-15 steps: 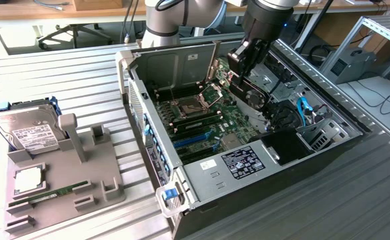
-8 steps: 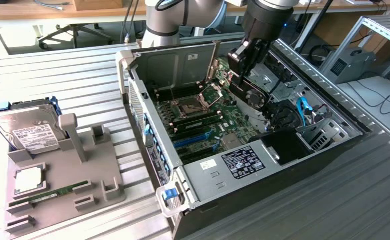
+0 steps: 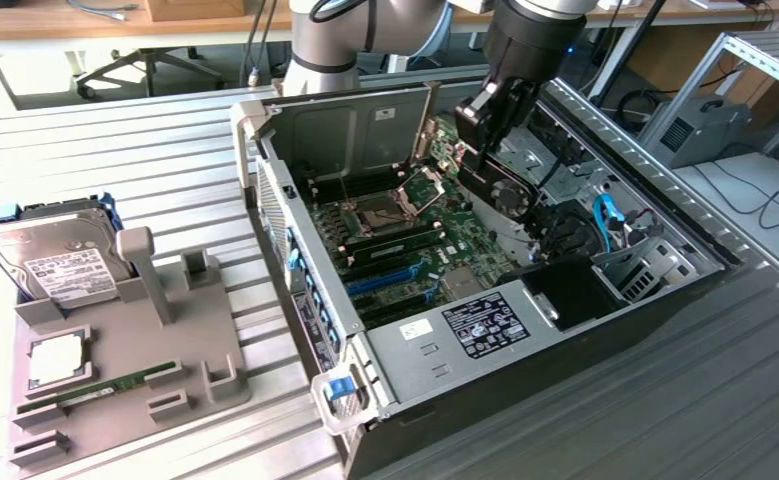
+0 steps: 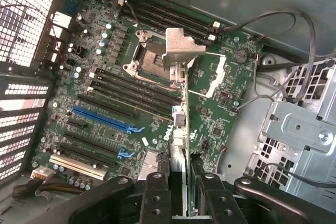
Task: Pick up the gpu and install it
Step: 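Insert the gpu into the slot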
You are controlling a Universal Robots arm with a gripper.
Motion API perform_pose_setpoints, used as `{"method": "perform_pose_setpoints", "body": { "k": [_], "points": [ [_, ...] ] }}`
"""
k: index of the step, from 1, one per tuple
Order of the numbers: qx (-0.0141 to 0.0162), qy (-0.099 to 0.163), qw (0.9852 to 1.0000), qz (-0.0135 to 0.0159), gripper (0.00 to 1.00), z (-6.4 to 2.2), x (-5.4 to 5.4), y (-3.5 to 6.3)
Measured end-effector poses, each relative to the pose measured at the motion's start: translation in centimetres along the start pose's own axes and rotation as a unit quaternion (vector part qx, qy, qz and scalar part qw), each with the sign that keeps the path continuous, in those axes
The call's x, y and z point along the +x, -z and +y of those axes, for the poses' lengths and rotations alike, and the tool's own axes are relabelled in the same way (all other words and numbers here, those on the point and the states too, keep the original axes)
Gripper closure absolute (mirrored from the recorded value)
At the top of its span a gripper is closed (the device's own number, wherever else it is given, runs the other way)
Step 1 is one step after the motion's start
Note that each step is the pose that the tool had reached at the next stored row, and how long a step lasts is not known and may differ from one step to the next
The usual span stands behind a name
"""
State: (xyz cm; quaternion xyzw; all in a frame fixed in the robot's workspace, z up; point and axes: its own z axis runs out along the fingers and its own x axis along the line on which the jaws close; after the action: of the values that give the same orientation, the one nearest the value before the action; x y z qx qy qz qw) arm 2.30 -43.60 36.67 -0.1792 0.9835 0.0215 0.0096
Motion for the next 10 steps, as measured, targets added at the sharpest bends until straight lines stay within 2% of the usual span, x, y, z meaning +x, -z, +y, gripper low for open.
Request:
{"method": "perform_pose_setpoints", "body": {
  "k": [10],
  "points": [
    [-0.0002, 0.006, 1.0000, 0.0002, 0.73, 0.00, 0.00, 0.00]
  ]
}}
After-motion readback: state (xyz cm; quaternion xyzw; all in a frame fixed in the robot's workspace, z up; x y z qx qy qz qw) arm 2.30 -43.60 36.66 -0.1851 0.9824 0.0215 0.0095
